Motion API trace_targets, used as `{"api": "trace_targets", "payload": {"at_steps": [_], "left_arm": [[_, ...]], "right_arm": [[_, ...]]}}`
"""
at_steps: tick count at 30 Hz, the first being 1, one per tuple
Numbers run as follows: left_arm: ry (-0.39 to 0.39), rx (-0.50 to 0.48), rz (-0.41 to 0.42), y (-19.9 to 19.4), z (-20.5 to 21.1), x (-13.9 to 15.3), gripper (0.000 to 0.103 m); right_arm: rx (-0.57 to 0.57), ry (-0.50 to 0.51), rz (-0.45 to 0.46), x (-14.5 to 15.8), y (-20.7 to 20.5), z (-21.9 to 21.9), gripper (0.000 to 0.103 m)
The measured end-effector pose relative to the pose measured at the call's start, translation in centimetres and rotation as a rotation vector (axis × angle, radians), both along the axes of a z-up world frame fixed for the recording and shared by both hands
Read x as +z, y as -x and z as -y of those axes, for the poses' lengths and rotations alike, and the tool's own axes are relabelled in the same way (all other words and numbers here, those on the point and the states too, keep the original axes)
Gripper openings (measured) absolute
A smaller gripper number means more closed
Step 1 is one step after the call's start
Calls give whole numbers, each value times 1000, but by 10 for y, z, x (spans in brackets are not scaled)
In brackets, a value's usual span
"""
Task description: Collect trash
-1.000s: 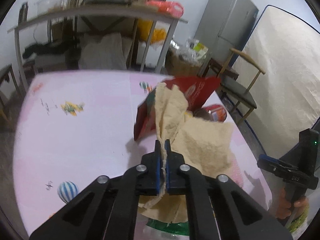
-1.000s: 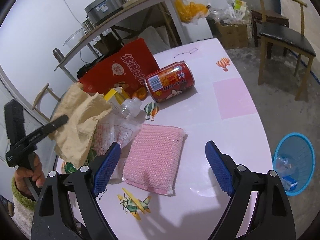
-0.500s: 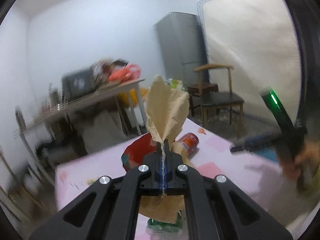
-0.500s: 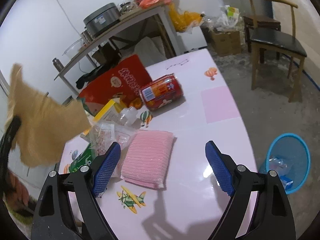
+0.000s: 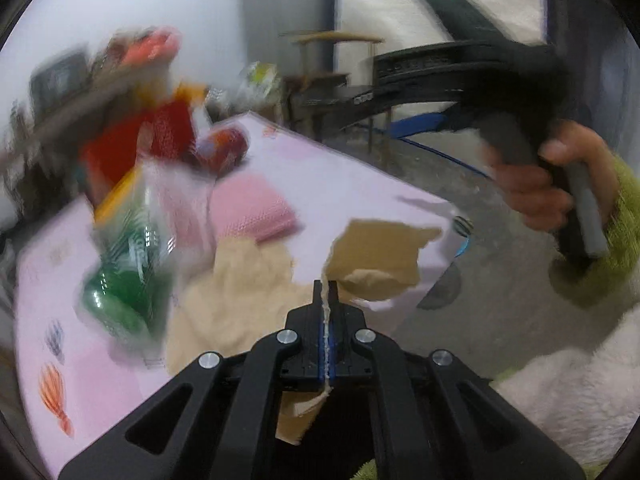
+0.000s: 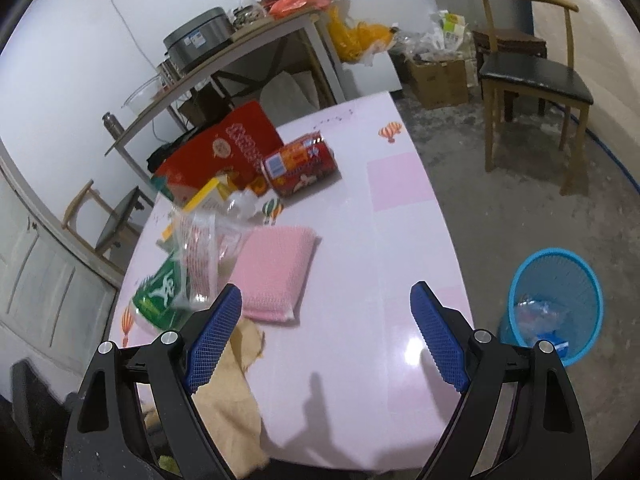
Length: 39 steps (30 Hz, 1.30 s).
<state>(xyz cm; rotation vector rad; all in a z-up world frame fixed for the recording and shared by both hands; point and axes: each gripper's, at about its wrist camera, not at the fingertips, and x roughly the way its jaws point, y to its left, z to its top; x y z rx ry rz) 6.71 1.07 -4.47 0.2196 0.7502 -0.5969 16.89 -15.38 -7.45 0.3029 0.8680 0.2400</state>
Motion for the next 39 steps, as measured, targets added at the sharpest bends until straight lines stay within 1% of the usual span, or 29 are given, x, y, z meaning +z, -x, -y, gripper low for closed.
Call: {"api": "trace_targets", "payload": {"at_steps": [1,2,4,6,8,12,16,17,19,21,23,24,26,28,30,31,35,36,39], "left_arm": [[37,42,-48,-8,-9,-5,1],[74,73,-85,-8,-13,-9,1],[187,150,-178,-23,-38,-15,1],[266,214,-241,-36,-57,-21,1],[310,268,-277,-45,-73,-31,1],[340,308,-299,-54,-83,-42,1],[369,312,-309,-52,-90,-48,2],[376,311,-311,-43,-91,-49,2],[388,308,-314,-41,-95,-53,2],[393,295,-318,-37,-98,-52,8],[386,281,-303,-32,-101,-48,25],[375,278,-289,-28,-101,-44,29],[360,276,-249,-19,-103,-38,44],[348,277,-220,-12,-108,-33,48],[335,288,-207,-11,-109,-32,48],[334,294,-204,-10,-110,-31,48],[352,324,-200,1,-126,-28,49],[354,325,-195,3,-128,-26,50],[353,310,-181,6,-128,-25,54]], "right_arm": [[13,-8,-8,-1,1,-1,81],[25,-15,-13,-2,2,-3,81],[59,-42,-23,-3,4,-9,80],[110,-78,-30,-5,3,-22,77],[157,-108,-43,-8,0,-36,72],[267,-155,-92,-20,-10,-72,59],[326,-122,-150,-42,-25,-106,47],[338,-116,-159,-45,-27,-111,46],[363,-94,-166,-50,-33,-122,44],[383,-67,-180,-57,-38,-133,42],[395,-52,-205,-64,-42,-140,38],[407,-46,-217,-67,-43,-144,36],[419,-33,-216,-69,-43,-149,34],[435,-13,-208,-68,-42,-154,32],[441,-2,-209,-68,-42,-157,29],[450,3,-211,-68,-42,-158,24],[495,59,-218,-68,-35,-170,18],[506,71,-219,-69,-33,-173,15],[541,102,-223,-69,-26,-176,13]]}}
